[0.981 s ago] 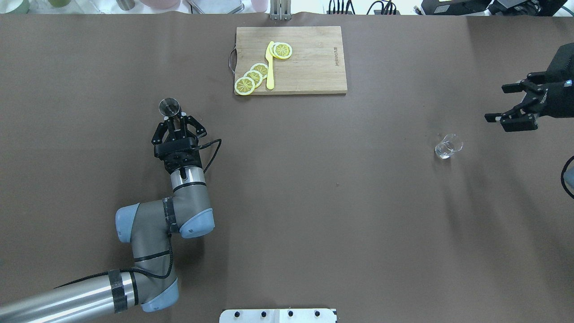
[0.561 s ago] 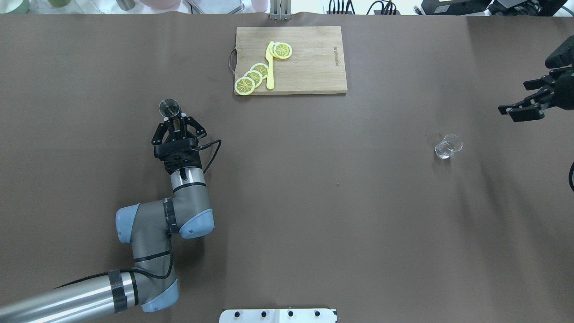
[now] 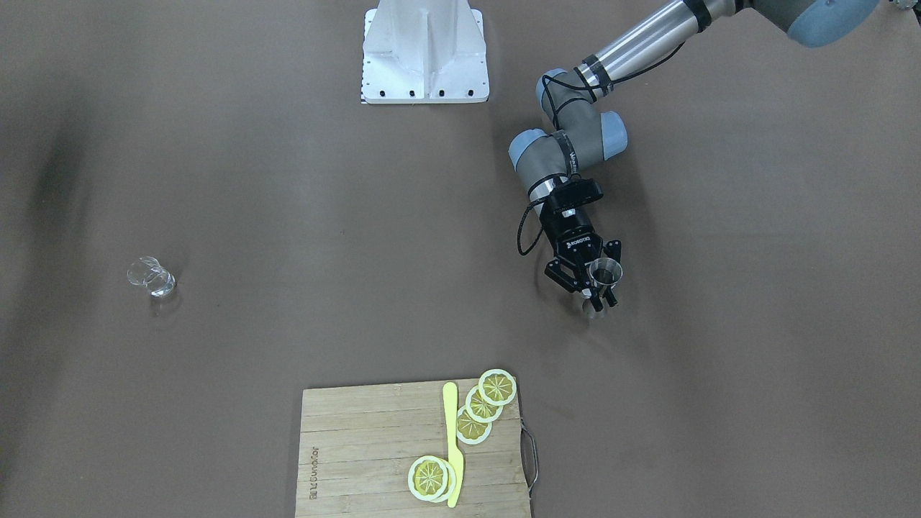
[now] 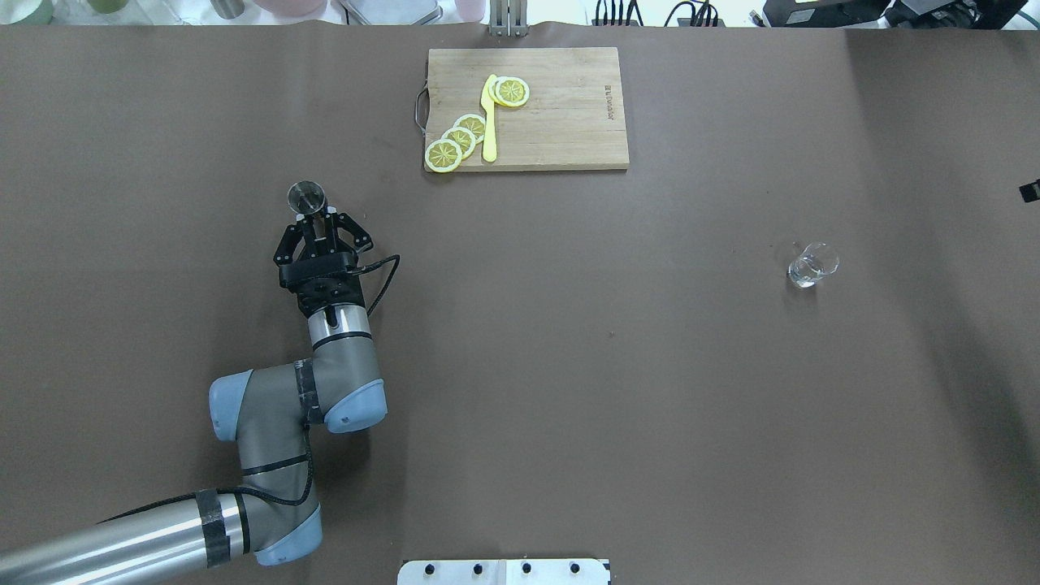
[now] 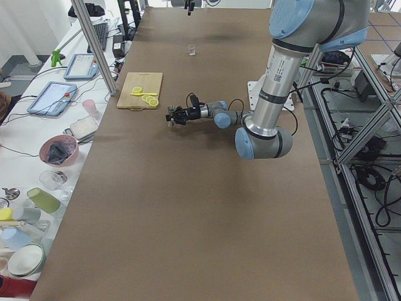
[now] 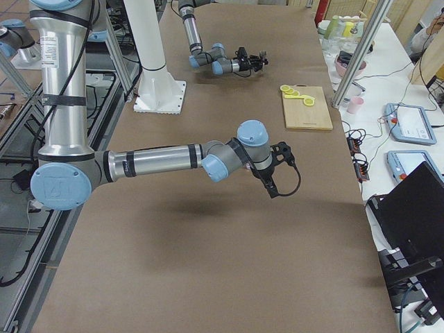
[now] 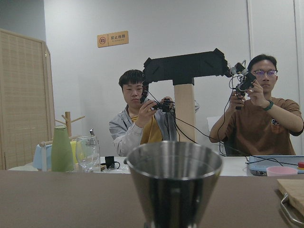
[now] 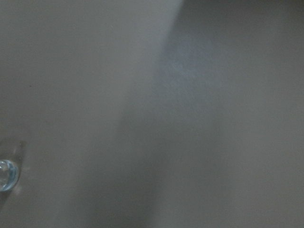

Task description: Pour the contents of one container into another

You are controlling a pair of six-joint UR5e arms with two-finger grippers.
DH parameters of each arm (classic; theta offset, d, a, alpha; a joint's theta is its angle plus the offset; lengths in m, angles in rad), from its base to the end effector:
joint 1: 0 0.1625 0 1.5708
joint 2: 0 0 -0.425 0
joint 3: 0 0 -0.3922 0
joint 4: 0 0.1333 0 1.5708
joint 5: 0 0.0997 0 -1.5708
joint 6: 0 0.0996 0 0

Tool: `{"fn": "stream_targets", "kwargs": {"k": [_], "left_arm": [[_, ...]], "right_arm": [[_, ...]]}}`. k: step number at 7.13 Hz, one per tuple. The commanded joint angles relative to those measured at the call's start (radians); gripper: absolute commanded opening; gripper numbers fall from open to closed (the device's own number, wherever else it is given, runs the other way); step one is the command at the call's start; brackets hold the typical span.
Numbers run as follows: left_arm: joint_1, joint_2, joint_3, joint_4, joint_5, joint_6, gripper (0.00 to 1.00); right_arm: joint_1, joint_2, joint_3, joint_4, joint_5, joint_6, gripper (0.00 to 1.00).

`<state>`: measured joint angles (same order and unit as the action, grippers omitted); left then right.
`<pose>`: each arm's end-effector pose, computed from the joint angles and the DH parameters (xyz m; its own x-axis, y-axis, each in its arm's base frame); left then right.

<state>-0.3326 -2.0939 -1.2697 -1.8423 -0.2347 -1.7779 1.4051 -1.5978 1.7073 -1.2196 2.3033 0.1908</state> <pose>0.5805 -0.4440 0.4175 0.7095 -0.2957 -0.6397 0.6716 0.0088 0.7408 -0.0168 -0.5047 0.5665 0.6999 -0.2408 0.6724 0.0153 0.9463 0.3229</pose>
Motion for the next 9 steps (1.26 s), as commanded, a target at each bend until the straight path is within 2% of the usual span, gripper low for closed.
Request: {"fn": "stream_targets", "kwargs": {"k": [1, 2, 3, 4, 5, 6, 9], "left_arm": [[0.001, 0.002, 0.001, 0.0, 0.0, 0.0, 0.1], [0.001, 0.0, 0.001, 0.0, 0.0, 0.0, 0.22], [0.003, 0.002, 0.001, 0.0, 0.0, 0.0, 0.31], [0.004, 0.002, 0.001, 0.0, 0.0, 0.0, 0.31], [0.004, 0.002, 0.001, 0.0, 0.0, 0.0, 0.31], [0.004, 0.003, 0.003, 0.0, 0.0, 0.0, 0.43], [0.012, 0.005, 0.006, 0.0, 0.0, 0.002, 0.47]], "right_arm": [[0.127, -0.014, -0.079, -0.22, 0.123, -0.008, 1.0], [0.15, -0.019, -0.106, -0.304, 0.113, -0.008, 1.0], [0.167, -0.019, -0.11, -0.361, 0.09, -0.008, 1.0], [0.167, -0.013, -0.13, -0.37, 0.053, -0.008, 1.0], [0.16, -0.01, -0.086, -0.371, 0.015, -0.007, 1.0], [0.153, -0.026, -0.063, -0.368, -0.016, -0.002, 1.0], [0.161, -0.025, -0.049, -0.357, -0.04, -0.004, 1.0]]}}
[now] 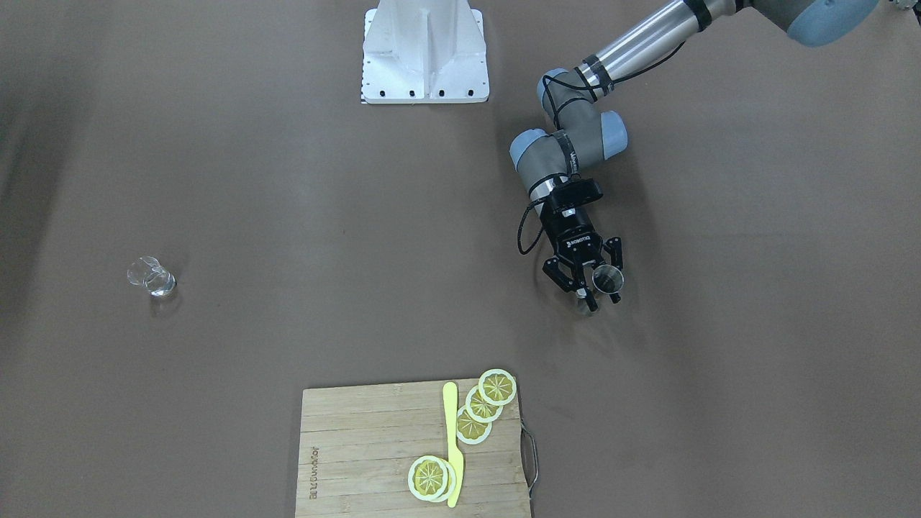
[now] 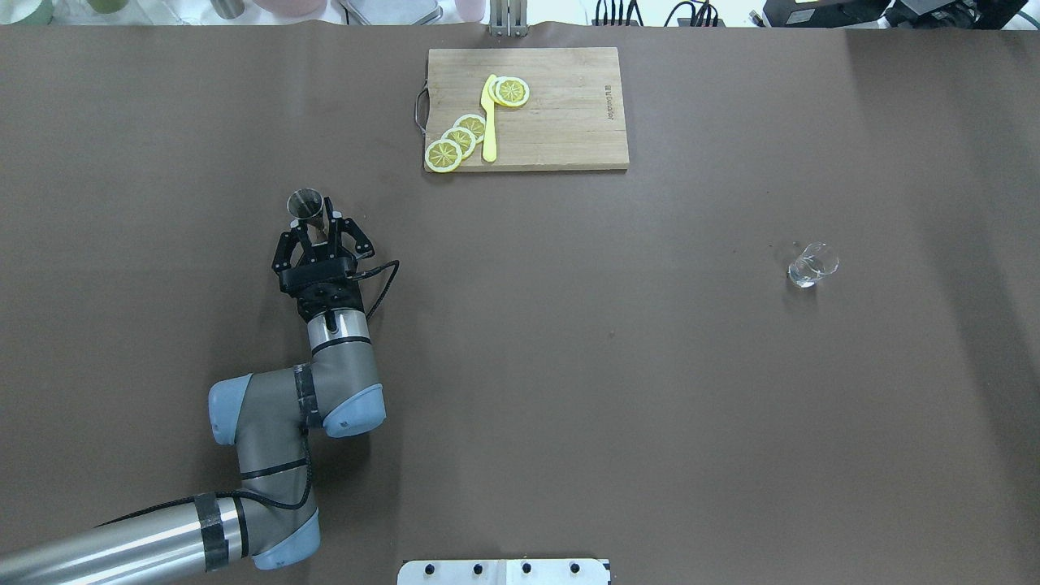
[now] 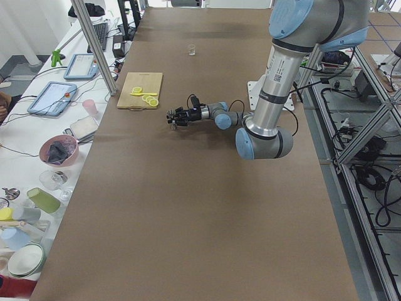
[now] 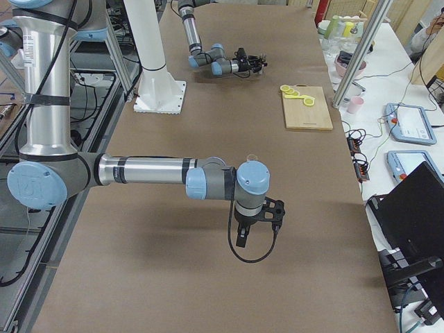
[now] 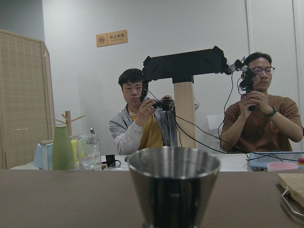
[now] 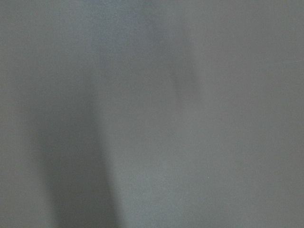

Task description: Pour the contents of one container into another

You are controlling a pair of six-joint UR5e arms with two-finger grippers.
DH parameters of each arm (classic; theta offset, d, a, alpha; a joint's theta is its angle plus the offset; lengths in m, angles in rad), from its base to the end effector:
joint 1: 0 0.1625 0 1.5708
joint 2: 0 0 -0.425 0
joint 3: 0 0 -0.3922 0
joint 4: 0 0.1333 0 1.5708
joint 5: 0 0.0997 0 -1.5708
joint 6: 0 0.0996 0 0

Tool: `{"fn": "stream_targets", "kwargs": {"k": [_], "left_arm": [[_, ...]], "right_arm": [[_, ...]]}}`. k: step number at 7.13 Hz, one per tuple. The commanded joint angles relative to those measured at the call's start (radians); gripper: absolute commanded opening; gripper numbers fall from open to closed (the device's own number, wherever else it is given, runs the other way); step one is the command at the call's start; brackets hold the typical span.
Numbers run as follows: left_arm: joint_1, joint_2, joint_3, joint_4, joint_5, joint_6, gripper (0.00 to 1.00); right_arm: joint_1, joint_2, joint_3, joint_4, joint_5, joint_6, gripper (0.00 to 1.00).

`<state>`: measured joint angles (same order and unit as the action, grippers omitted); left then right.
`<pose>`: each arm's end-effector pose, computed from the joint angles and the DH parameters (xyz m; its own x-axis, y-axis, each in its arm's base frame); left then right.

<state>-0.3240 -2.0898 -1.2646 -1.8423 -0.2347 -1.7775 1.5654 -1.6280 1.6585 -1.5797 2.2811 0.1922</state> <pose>0.5838 -0.4389 0.4228 0.7178 -0.2914 -0.6323 0.6648 0.0168 0.7469 0.0658 -0.4694 0.6482 0.7452 0.1731 0.6440 -0.1395 0.9848 -0.1033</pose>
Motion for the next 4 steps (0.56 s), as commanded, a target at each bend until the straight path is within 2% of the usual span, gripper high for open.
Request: {"fn": "stream_targets", "kwargs": {"k": [1, 2, 4], "left_arm": [[0.003, 0.001, 0.001, 0.005, 0.0, 0.001, 0.53], [0.005, 0.001, 0.001, 0.005, 0.0, 0.003, 1.0], [0.006, 0.001, -0.002, 0.005, 0.002, 0.003, 0.99]], "right_arm": [[0.001, 0.005, -0.011, 0.003, -0.028, -0.005, 1.0], [0.001, 0.014, -0.014, 0.004, -0.029, 0.001, 1.0], [0.001, 0.014, -0.005, 0.003, -0.022, 0.004, 1.0]]}}
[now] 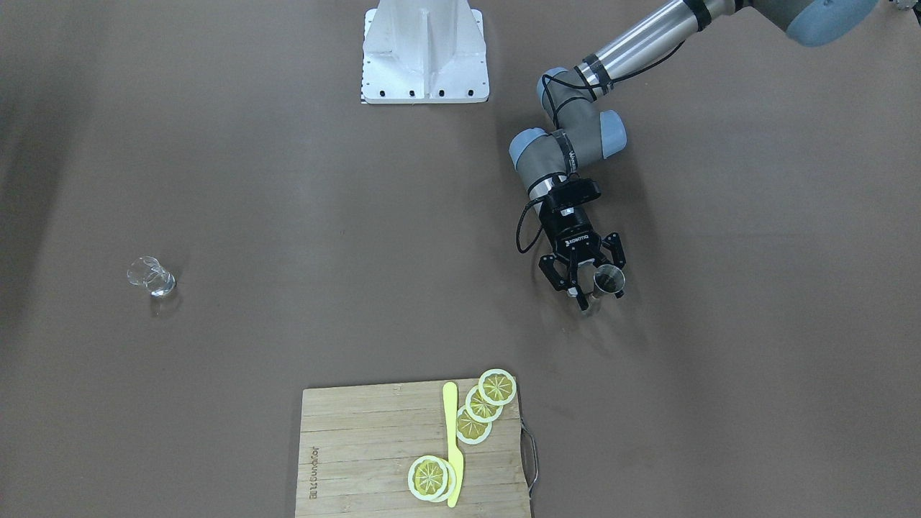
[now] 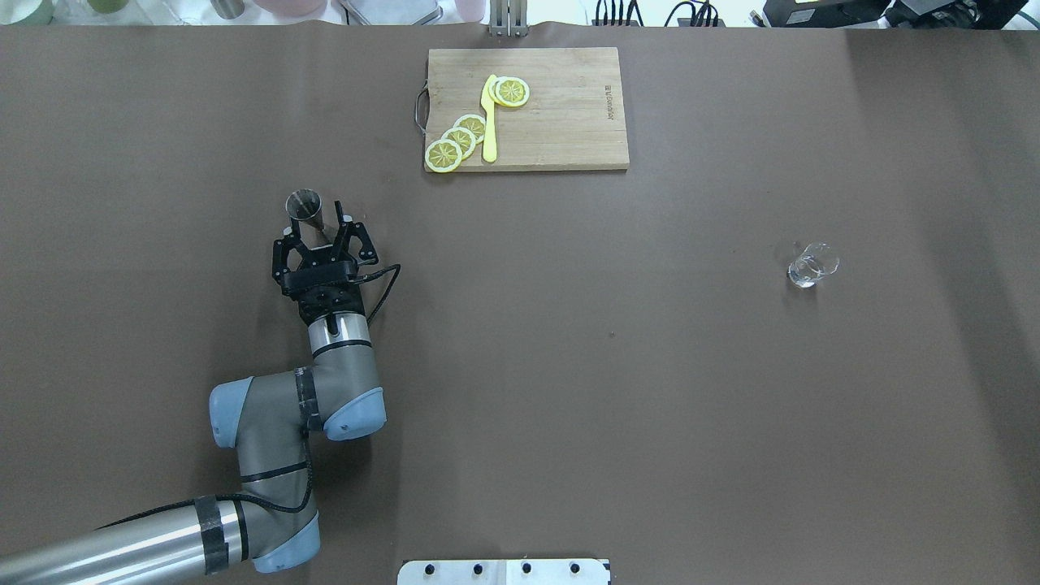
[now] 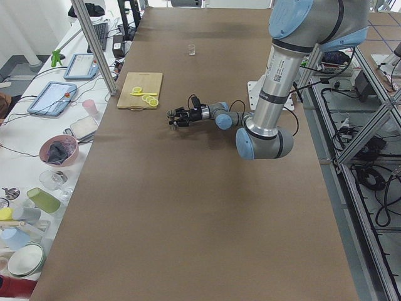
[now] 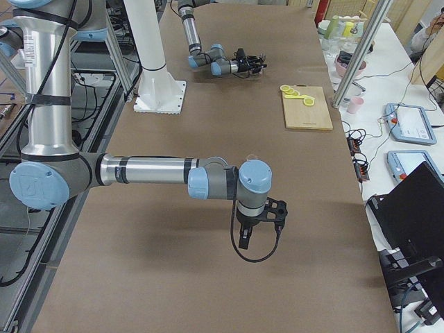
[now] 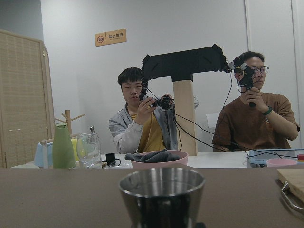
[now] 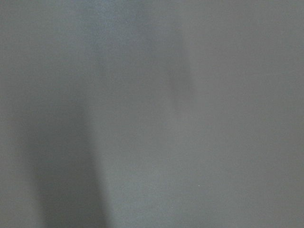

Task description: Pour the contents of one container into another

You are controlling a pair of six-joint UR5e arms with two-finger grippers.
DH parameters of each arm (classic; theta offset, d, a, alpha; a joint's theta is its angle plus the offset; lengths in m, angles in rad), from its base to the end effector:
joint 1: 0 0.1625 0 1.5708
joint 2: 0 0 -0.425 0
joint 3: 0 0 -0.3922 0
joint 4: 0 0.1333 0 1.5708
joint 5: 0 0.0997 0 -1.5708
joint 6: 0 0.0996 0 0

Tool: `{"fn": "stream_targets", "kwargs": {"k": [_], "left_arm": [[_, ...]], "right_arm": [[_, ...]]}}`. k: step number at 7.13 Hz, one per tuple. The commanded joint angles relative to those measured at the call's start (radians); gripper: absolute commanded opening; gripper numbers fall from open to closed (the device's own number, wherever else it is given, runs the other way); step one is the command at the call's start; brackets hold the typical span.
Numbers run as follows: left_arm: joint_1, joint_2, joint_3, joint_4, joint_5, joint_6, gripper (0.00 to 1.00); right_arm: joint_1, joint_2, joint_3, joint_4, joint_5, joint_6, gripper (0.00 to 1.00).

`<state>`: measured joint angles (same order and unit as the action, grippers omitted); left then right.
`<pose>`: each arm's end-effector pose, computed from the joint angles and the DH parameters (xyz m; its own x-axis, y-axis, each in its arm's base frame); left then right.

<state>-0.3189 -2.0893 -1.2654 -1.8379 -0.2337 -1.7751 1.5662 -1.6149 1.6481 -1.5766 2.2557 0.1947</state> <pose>0.5859 -0.4359 0.4231 0.7234 -0.2883 -0.6274 0.6598 0.0209 0.7511 0.0681 -0.4753 0.6484 0.7607 0.1729 0.6257 -0.1453 0.9848 -0.0955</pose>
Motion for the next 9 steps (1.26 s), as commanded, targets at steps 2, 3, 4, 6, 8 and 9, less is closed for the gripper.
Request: {"fn": "stream_targets", "kwargs": {"k": [2, 3, 4, 6, 8, 9], "left_arm": [[0.006, 0.0, -0.005, 0.002, 0.001, 0.002, 0.99], [0.015, 0.002, -0.006, 0.002, 0.004, 0.003, 0.99], [0.023, 0.002, -0.015, 0.002, 0.008, 0.003, 0.99], [0.047, 0.002, -0.038, 0.003, 0.01, 0.005, 0.99], [0.06, 0.003, -0.037, 0.006, 0.02, 0.005, 0.99], [0.06, 0.005, -0.035, 0.006, 0.02, 0.005, 0.99]], "right_arm": [[0.0, 0.003, 0.001, 0.0, -0.001, 0.002, 1.0], [0.0, 0.003, 0.002, 0.0, 0.001, 0.002, 1.0], [0.0, 0.001, -0.002, 0.001, 0.004, 0.002, 1.0], [0.0, 0.001, 0.004, 0.001, 0.005, 0.002, 1.0], [0.0, 0.001, 0.007, 0.001, 0.005, 0.002, 1.0], [0.0, 0.001, 0.007, 0.001, 0.005, 0.002, 1.0]]}}
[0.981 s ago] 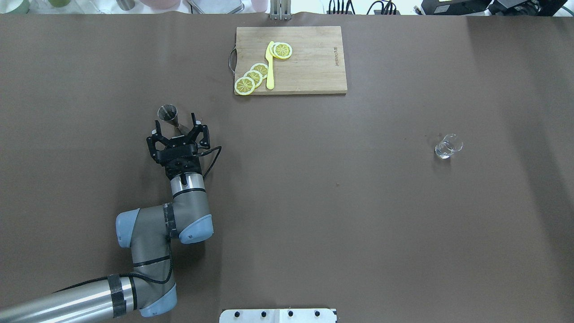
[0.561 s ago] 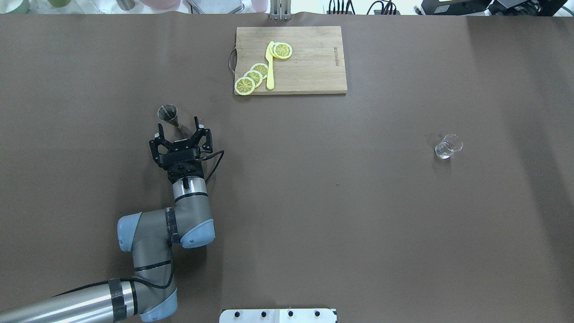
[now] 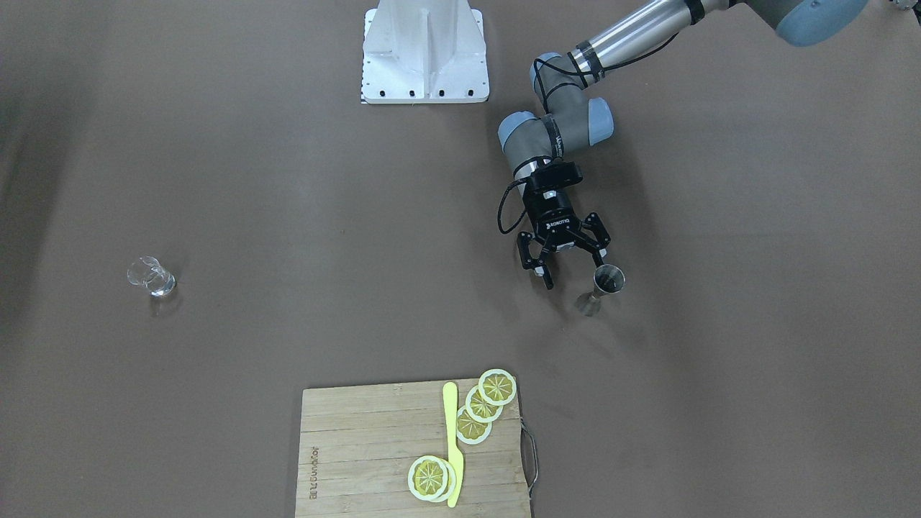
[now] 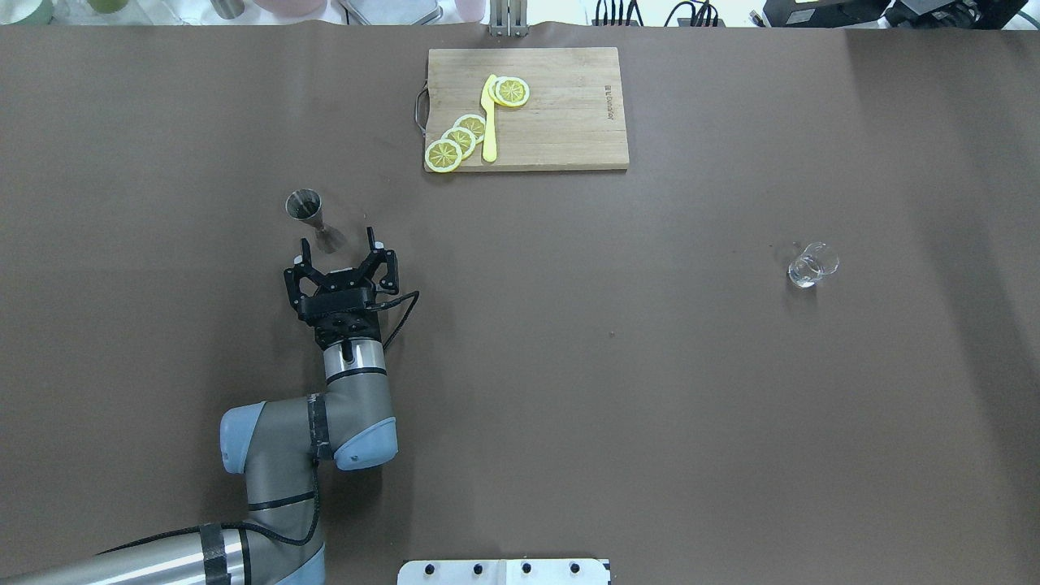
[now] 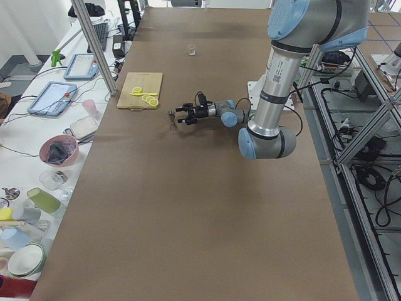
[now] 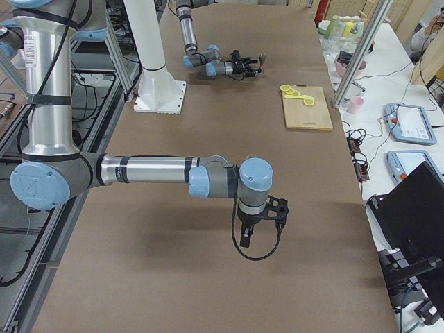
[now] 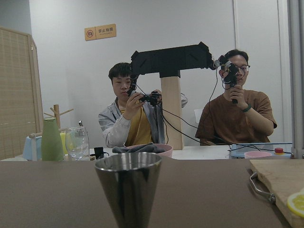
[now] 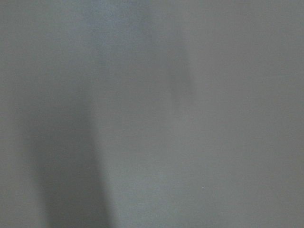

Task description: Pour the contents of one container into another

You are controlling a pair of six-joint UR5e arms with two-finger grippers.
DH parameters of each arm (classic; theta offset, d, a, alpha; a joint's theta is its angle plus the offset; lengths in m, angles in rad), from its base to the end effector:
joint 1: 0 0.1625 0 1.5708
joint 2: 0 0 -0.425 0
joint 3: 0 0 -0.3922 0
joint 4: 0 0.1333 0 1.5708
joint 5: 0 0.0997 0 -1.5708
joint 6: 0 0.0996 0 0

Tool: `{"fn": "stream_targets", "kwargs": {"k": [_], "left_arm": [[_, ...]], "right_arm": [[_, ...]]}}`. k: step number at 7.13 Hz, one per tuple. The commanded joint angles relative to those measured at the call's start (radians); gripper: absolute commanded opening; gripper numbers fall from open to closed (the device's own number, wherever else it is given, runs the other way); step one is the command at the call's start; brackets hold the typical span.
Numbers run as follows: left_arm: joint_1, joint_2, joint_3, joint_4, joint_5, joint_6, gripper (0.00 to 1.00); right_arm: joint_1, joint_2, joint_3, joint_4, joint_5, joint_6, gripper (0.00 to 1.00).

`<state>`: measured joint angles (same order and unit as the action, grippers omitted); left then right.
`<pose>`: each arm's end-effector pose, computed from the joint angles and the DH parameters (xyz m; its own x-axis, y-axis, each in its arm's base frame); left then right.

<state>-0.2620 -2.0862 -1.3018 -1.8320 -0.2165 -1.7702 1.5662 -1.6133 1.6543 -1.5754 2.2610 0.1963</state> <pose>0.6042 -0.4007 0.4069 0.7255 -0.2386 -0.6455 0.6712 0.0380 0.7403 0.0677 -0.4766 0.6442 0.7571 0.1687 0.6311 -0.1459 0.9853 -0.0884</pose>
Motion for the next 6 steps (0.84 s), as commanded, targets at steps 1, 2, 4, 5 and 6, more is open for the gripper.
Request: {"fn": "stream_targets", "kwargs": {"k": [1, 2, 4, 5, 6], "left_arm": [[0.006, 0.015, 0.0, 0.0, 0.015, 0.0, 0.99], [0.015, 0.035, -0.01, 0.0, 0.023, 0.0, 0.99], [0.038, 0.098, -0.107, 0.0, 0.025, 0.0, 0.99], [0.05, 0.126, -0.155, 0.002, 0.025, 0.002, 0.99], [0.07, 0.15, -0.199, 0.002, 0.026, 0.003, 0.99]], "right_arm": [[0.0, 0.0, 0.001, 0.0, 0.0, 0.0, 1.0], [0.0, 0.0, 0.001, 0.0, 0.0, 0.0, 1.0], [0.0, 0.0, 0.001, 0.0, 0.0, 0.0, 1.0], [0.0, 0.001, 0.001, 0.0, 0.0, 0.0, 1.0], [0.0, 0.001, 0.002, 0.0, 0.0, 0.0, 1.0]]}}
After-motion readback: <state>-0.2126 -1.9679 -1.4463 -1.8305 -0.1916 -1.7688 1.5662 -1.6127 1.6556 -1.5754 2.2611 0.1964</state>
